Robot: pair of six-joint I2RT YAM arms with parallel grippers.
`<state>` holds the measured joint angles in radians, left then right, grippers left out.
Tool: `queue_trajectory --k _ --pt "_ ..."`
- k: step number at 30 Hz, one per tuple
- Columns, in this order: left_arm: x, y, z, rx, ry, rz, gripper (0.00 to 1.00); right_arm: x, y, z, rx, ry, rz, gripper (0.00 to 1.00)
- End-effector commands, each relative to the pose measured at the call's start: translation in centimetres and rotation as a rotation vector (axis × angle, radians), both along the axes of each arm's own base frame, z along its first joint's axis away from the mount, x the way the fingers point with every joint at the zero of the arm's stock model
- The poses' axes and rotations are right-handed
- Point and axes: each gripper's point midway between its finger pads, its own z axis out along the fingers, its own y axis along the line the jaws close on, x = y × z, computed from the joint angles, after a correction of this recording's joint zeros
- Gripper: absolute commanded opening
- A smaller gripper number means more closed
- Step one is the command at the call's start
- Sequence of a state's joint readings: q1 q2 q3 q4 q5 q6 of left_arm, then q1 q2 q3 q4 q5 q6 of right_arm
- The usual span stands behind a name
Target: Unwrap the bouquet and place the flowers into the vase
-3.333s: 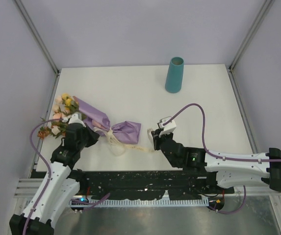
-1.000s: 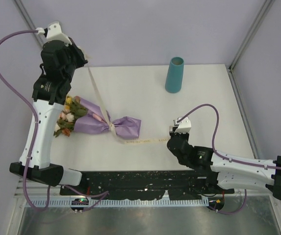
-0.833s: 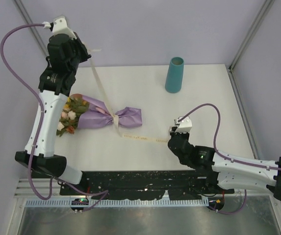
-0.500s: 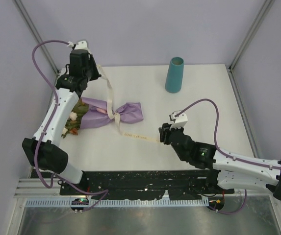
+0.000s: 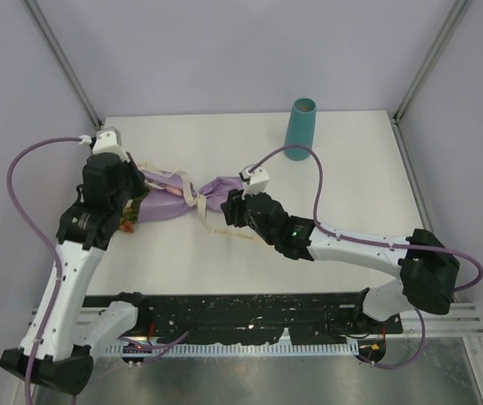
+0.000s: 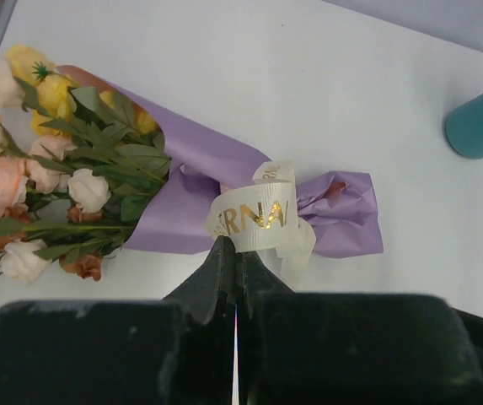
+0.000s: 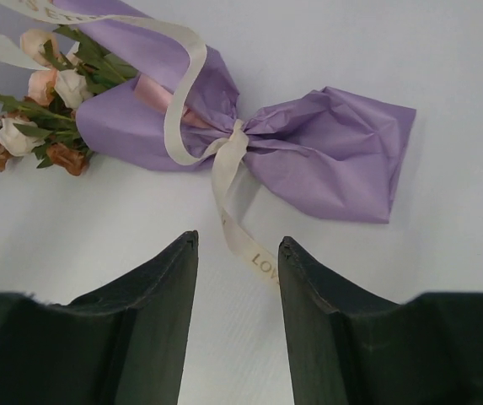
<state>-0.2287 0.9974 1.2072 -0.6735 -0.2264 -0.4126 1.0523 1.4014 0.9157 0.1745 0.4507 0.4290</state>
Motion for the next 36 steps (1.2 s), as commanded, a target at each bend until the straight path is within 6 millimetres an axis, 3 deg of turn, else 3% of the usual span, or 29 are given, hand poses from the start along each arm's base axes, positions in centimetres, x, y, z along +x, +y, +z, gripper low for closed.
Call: queue_trajectory --k 1,5,9,10,12,16,21,26,29,32,36 --pt "-4.3 1.7 0.1 -0.018 -0.052 0.052 0.00 0.5 4.6 1.8 0.114 0.007 0.094 0.49" --pt "-7.5 1.9 -1.9 -0.049 -0.050 0.040 0.02 0.9 6.6 -0.9 0.100 0.059 0.109 0.54" --pt "-10.1 2.3 -4.2 -0.094 -0.038 0.058 0.16 1.5 7.2 -3.2 0.083 0.085 0.093 0.54" --pt "-10.5 2.5 -4.5 -0.099 -0.045 0.067 0.24 1.6 7.4 -4.0 0.067 0.091 0.090 0.54" --pt "-11.4 3.2 -4.7 -0.106 -0.071 0.103 0.41 1.8 7.9 -4.9 0.051 0.102 0.102 0.53" --pt "-12.2 3.9 -3.0 -0.113 -0.156 0.123 0.53 1.9 9.2 -6.8 0.022 0.127 0.137 0.52" --pt "-10.4 2.3 -1.4 -0.111 -0.176 0.038 0.60 2.7 9.8 -8.2 0.008 0.138 0.135 0.52" --pt "-7.0 0.4 -1.8 -0.096 -0.085 -0.032 0.61 4.4 9.9 -9.2 -0.005 0.145 0.112 0.50" --pt "-5.1 -1.9 -2.4 -0.130 -0.043 -0.124 0.61 4.8 10.1 -10.0 0.000 0.157 0.120 0.48" --pt "-3.2 -4.5 -4.3 -0.203 0.022 -0.204 0.62 4.6 10.5 -10.7 0.018 0.154 0.155 0.48" --pt "-1.4 -6.1 -7.9 -0.259 0.130 -0.224 0.68 3.9 10.7 -11.6 0.050 0.161 0.193 0.43"
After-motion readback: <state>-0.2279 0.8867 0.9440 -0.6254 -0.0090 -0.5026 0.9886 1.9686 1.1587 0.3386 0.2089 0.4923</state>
